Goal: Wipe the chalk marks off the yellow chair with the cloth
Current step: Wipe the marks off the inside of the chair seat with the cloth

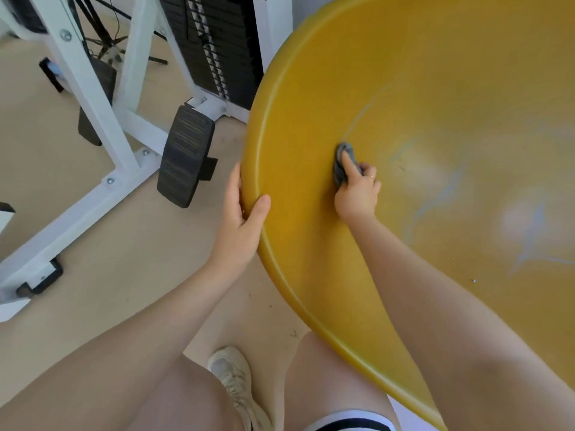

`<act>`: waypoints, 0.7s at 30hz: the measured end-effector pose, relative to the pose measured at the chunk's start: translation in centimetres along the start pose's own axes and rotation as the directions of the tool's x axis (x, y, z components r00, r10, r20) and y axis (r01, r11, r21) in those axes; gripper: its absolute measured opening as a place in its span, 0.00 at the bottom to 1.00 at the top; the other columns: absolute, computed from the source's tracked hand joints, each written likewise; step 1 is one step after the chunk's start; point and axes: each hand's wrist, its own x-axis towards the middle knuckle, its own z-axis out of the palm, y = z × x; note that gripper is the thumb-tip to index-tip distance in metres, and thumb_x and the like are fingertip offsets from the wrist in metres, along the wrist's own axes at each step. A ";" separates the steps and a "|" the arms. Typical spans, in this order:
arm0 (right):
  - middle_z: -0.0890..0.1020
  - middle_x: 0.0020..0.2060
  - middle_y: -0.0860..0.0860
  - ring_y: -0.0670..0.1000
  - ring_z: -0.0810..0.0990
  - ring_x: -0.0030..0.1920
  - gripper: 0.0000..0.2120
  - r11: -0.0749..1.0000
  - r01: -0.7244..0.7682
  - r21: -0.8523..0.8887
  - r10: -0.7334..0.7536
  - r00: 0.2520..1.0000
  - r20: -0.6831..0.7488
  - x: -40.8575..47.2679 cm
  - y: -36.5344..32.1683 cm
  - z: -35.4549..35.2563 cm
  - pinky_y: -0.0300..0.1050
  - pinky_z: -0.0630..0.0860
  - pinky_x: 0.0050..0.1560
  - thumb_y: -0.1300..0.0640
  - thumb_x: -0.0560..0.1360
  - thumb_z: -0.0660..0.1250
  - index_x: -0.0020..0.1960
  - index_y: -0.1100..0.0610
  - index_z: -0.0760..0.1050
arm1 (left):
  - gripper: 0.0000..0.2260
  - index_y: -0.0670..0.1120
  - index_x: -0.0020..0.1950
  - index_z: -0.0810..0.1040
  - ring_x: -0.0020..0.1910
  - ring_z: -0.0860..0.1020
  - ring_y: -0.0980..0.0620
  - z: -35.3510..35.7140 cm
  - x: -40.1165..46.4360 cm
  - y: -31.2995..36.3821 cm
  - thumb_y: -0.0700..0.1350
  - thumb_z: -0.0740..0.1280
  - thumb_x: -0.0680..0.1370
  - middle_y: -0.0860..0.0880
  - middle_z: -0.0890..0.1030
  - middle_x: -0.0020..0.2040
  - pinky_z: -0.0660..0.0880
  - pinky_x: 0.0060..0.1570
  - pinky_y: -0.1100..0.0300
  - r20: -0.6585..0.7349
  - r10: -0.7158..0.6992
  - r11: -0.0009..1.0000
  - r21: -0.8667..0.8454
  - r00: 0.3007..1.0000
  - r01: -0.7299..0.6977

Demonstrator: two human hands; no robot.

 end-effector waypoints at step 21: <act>0.67 0.56 0.56 0.61 0.67 0.59 0.28 0.920 0.065 0.387 0.003 0.985 -0.173 -0.7 -9.1 0.9 0.41 0.63 0.65 0.72 0.74 0.55 0.70 0.53 0.66 | 0.18 0.50 0.69 0.69 0.57 0.77 0.56 -1.1 15.2 8.5 0.51 0.58 0.80 0.53 0.77 0.60 0.75 0.56 0.60 0.298 0.114 0.985 0.087 0.948 -0.146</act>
